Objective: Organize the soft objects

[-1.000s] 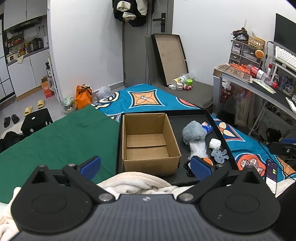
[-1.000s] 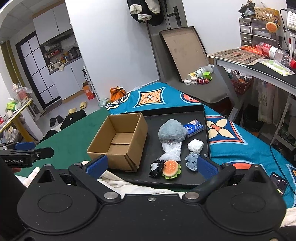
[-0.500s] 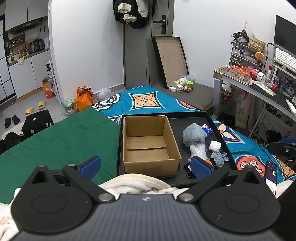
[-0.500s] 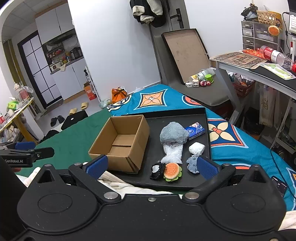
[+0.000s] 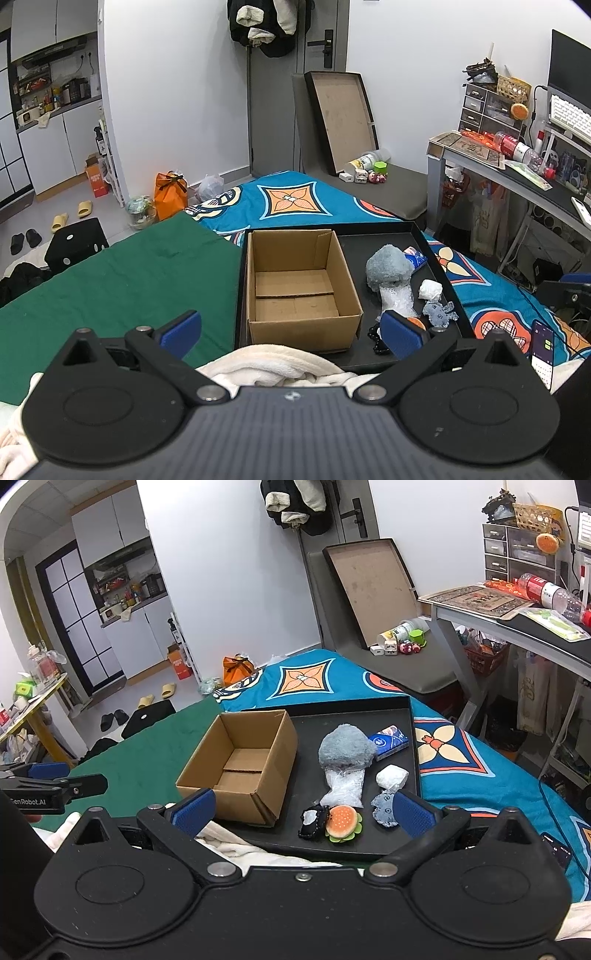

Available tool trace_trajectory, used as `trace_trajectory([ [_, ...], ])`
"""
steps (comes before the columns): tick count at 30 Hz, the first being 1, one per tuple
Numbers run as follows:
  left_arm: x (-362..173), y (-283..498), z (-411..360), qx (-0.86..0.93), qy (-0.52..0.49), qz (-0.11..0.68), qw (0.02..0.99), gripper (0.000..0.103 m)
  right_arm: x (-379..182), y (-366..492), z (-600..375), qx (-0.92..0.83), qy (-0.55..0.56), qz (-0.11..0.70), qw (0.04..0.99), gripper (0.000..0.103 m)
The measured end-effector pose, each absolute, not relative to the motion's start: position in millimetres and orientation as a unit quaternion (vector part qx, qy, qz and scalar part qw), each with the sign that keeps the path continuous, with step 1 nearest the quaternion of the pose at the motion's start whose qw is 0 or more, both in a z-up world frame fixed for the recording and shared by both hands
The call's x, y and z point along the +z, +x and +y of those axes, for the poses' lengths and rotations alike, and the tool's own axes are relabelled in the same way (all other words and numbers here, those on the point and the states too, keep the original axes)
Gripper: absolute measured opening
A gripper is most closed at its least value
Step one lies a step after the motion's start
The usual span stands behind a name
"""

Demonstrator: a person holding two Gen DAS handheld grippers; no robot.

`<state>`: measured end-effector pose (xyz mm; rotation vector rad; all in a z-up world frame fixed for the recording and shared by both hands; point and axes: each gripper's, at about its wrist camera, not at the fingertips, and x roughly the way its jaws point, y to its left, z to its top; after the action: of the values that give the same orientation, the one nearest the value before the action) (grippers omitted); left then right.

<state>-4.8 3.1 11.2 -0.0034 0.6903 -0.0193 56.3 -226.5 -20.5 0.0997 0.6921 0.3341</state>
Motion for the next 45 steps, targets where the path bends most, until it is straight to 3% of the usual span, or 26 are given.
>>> trace_trajectory([
  [22,8.7,-2.4,7.1,0.0,-0.007,0.336,0.942,0.102,-23.5,62.9,-224.5,0.163,0.045,0.339,0.925,0.103],
  [45,-29.8,36.8,19.4,0.021,-0.016,0.368,0.93,0.102,-52.0,105.2,-224.0,0.168,0.052,0.356,0.918,0.103],
])
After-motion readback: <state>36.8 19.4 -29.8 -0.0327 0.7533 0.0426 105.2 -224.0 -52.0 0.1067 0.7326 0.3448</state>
